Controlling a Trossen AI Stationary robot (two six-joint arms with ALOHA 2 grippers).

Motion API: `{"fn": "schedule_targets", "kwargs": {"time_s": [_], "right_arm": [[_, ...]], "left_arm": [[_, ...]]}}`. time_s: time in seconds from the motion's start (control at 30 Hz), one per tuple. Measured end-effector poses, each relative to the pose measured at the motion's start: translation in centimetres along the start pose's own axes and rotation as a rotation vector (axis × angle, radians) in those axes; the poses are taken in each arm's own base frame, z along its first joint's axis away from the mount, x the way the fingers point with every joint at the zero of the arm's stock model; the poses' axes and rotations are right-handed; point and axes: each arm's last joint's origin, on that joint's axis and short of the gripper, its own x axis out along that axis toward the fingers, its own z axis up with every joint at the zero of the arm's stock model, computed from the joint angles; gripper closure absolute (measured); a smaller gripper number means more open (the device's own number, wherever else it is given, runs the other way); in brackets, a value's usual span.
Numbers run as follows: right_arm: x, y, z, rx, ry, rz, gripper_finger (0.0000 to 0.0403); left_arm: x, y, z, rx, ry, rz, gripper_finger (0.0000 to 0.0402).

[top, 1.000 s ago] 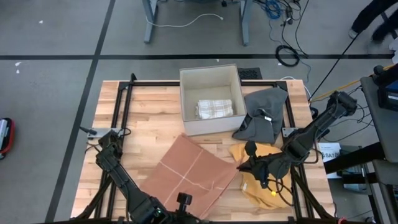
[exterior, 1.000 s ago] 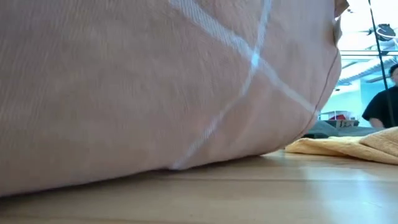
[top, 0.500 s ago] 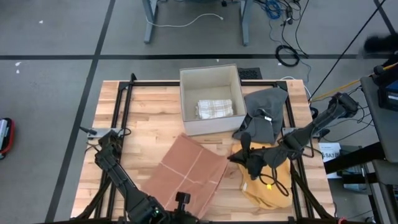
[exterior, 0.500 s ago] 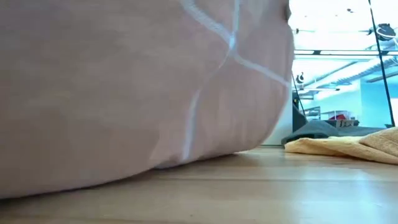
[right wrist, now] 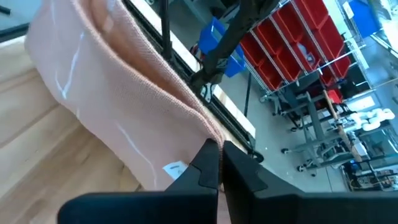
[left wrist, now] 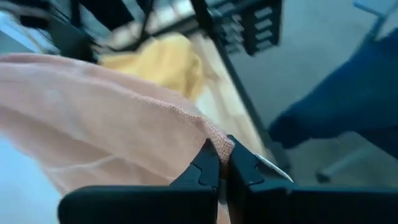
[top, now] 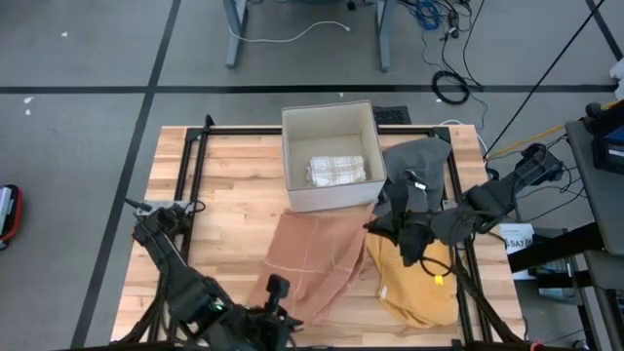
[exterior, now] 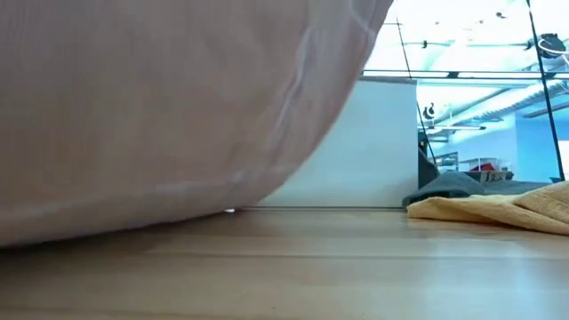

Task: Fold towel
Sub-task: Fold the light brown towel

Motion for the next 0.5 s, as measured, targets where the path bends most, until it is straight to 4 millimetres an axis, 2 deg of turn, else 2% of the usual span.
{"fn": "schedule_targets", "kwargs": {"time_s": [0.3, 0.5], "right_arm": [[-3.8, -4.8, 2.8, 0.052, -0.095, -0.059, 0.0403], [-5.4, -7.6, 3.6, 0.082, -0.184, -0.077, 0.0403]], "left_arm": [[-6.6, 4.0, 1.3, 0.131, -0.166, 0.229, 0.0399], [-10.0, 8.7, 2.0, 0.133, -0.256, 0.332, 0.0399]]}}
